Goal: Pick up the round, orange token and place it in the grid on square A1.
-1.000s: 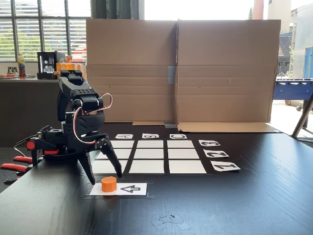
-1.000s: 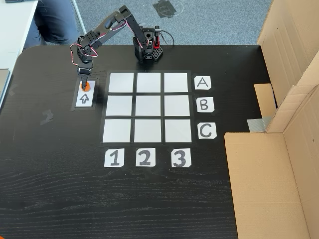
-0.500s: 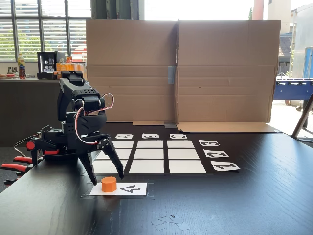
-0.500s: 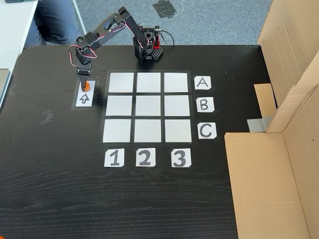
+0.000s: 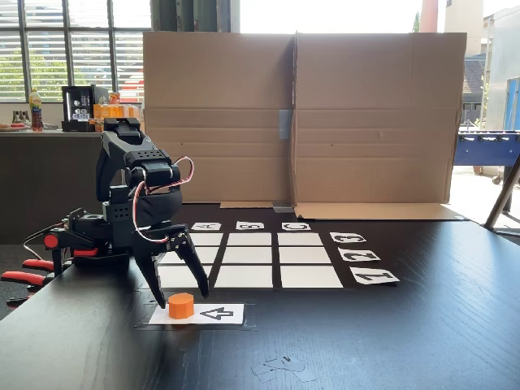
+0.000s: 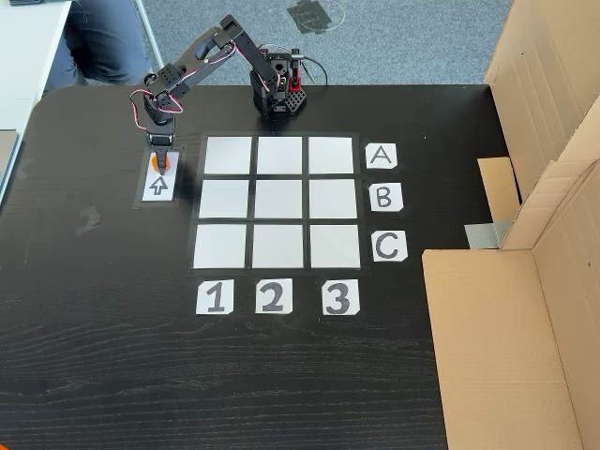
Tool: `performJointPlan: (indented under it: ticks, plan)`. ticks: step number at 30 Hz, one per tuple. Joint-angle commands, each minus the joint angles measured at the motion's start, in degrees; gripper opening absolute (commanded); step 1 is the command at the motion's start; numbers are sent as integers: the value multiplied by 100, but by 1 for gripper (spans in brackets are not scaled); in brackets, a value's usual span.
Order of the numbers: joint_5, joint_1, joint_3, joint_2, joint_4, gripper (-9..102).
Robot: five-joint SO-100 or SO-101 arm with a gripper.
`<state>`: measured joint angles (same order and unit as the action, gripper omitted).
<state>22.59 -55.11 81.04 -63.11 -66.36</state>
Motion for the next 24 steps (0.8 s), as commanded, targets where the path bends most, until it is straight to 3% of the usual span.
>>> performJointPlan:
  ticks: [1, 24]
  plan:
    - [-53, 62, -299, -44, -35, 26]
    - [-79, 70, -431, 18, -35, 18]
